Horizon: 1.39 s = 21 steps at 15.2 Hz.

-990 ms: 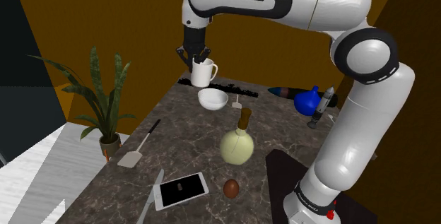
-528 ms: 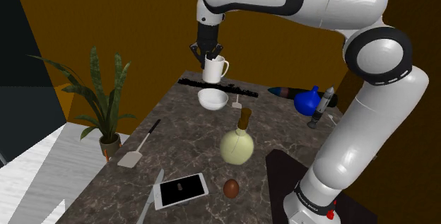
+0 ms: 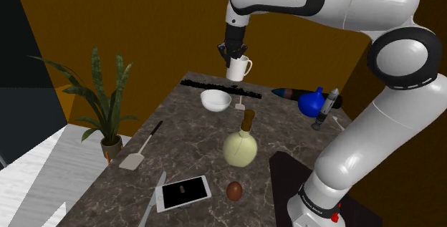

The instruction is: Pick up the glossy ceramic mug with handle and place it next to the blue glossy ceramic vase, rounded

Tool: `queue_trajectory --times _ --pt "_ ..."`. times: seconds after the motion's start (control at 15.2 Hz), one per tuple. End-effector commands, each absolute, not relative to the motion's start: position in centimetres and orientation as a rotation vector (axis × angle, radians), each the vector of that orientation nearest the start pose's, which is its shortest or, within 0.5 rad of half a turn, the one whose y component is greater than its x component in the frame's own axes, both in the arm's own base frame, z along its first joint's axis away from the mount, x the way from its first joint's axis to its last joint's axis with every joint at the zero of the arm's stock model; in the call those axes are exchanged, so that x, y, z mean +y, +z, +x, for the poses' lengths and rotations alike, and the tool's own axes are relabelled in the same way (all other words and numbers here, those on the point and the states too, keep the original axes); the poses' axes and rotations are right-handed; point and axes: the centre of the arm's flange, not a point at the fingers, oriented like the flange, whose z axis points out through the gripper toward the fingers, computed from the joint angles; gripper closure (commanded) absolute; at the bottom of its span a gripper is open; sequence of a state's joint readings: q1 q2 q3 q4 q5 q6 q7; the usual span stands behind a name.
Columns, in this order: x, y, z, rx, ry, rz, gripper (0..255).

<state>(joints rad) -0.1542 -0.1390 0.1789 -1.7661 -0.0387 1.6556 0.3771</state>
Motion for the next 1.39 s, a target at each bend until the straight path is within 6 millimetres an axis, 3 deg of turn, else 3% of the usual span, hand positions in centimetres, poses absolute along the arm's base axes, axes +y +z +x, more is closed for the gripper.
queue_trajectory --times 0.0,1.32 --pt "-1.0 61.1 51.1 0.556 -0.061 -3.149 255" --pt "-26.4 61.1 44.0 0.556 -0.061 -3.149 255"
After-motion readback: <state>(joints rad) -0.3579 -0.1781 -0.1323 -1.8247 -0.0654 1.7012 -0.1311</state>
